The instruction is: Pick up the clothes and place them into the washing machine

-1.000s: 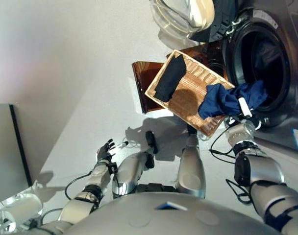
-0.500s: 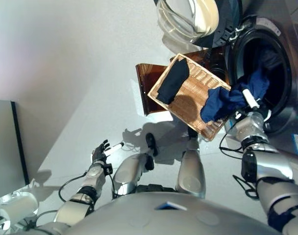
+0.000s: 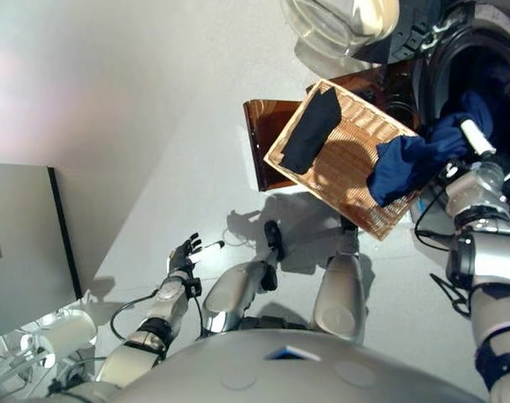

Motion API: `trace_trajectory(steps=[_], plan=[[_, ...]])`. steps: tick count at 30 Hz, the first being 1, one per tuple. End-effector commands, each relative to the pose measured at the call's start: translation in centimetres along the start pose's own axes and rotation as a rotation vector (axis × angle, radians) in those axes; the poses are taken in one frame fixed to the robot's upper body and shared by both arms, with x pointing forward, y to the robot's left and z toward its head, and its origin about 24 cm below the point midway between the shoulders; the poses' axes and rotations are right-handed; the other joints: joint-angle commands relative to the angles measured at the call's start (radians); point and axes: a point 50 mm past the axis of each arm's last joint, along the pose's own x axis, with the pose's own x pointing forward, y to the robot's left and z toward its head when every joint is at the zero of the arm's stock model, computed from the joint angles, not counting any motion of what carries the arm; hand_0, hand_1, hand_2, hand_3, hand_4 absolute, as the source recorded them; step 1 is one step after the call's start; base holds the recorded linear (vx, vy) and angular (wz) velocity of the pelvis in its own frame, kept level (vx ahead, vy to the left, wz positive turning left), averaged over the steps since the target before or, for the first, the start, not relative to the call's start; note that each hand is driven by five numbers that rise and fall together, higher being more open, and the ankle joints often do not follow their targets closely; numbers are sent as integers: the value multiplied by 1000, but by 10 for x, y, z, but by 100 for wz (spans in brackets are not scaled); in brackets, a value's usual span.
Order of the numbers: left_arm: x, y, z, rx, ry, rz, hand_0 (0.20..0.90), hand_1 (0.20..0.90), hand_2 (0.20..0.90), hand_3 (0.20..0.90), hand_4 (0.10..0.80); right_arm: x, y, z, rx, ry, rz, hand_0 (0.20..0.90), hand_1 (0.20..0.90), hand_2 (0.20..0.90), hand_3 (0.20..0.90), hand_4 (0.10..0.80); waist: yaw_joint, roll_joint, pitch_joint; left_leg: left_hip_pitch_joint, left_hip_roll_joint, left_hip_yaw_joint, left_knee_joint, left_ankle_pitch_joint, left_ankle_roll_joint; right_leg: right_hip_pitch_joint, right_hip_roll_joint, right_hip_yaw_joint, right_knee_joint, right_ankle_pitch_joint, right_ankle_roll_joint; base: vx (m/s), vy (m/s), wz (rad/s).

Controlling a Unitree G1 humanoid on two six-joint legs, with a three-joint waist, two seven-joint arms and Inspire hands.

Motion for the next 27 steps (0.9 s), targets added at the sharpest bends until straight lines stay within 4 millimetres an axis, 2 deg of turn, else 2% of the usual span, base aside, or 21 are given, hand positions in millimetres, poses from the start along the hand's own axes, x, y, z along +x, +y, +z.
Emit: trace_trajectory(steps=[1,2,3,4,6,8,10,14,16,18,19,20,22,23,27], plan=[[-2,13,4,32,-40,28,900,900,900,900,800,2,0,80,41,-217,-37,200,200,200,200,300,15,35,-6,-128,55,-61,56,88,-152,-50,9,-30,207,-156,-6,-45,11,3],[-2,12,5,37,-48,22,900,900,900,900,800,1,0,93,71,-240,-51,200,200,200,200,300,15,47,-1,-138,54,-57,54,95,-154,-72,8,-25,222,-159,-8,0,0,0],[-2,11,5,36,-49,20,900,900,900,900,800,1,0,94,71,-241,-51,200,200,200,200,300,16,48,-1,-140,54,-57,54,95,-154,-75,8,-24,225,-160,-8,0,0,0],[-2,11,5,46,-47,18,900,900,900,900,800,-1,0,108,56,-273,-66,200,200,200,200,300,14,56,3,-150,52,-53,51,101,-155,-98,7,-19,243,-164,-10,0,0,0],[-2,9,5,48,-51,13,900,900,900,900,800,-3,3,115,38,-290,-66,200,200,200,200,300,13,60,4,-157,51,-48,48,103,-155,-111,7,-15,252,-167,-10,0,0,0],[-1,6,10,61,-71,0,900,900,900,900,800,-7,3,137,1,-344,-90,200,200,200,200,300,12,71,7,-167,46,-49,43,105,-155,-134,5,-8,270,-178,-12,2,-5,-10],[-1,3,11,60,-76,-7,900,900,900,900,800,-8,0,144,0,-354,-106,200,200,200,200,300,12,77,5,-171,45,-49,40,107,-155,-141,4,-6,275,-180,-12,1,-2,-5],[-1,0,13,74,-92,-14,900,900,900,900,800,-16,-2,174,15,-418,-159,200,200,200,200,300,15,92,2,-173,37,-52,28,113,-156,-154,6,3,289,-185,-13,5,2,1],[-1,-1,14,73,-96,-14,900,900,900,900,800,-17,-1,179,14,-430,-165,200,200,200,200,300,15,97,2,-174,35,-51,26,115,-156,-158,6,3,290,-185,-13,4,5,2],[-1,-4,19,76,-116,-9,900,900,900,900,800,-27,3,196,96,-496,-224,200,200,200,200,300,14,110,2,-177,32,-52,17,120,-158,-163,5,3,288,-185,-12,5,7,2],[0,-4,19,75,-117,-9,900,900,900,900,800,-27,3,196,96,-496,-224,200,200,200,200,300,15,111,2,-181,34,-51,17,124,-157,-166,8,4,285,-177,-13,0,0,0],[0,-7,24,75,-139,-10,900,900,900,900,800,-32,4,205,165,-528,-255,200,200,200,200,300,11,121,2,-177,30,-52,12,121,-158,-167,6,5,294,-190,-12,0,0,0],[0,-9,27,67,-152,-13,900,900,900,900,800,-35,5,211,171,-541,-254,200,200,200,200,300,11,126,1,-178,29,-52,10,122,-158,-169,6,6,298,-192,-13,11,15,1],[-1,-11,29,63,-162,-20,900,900,900,900,800,-38,5,219,168,-566,-251,200,200,200,200,300,11,129,-2,-178,29,-52,8,122,-158,-172,5,6,300,-193,-13,0,0,0],[-1,-13,30,48,-168,-25,900,900,900,900,800,-37,8,218,132,-567,-211,200,200,200,200,300,10,138,-4,-183,31,-47,11,125,-157,-182,12,11,305,-183,-15,0,0,0]])
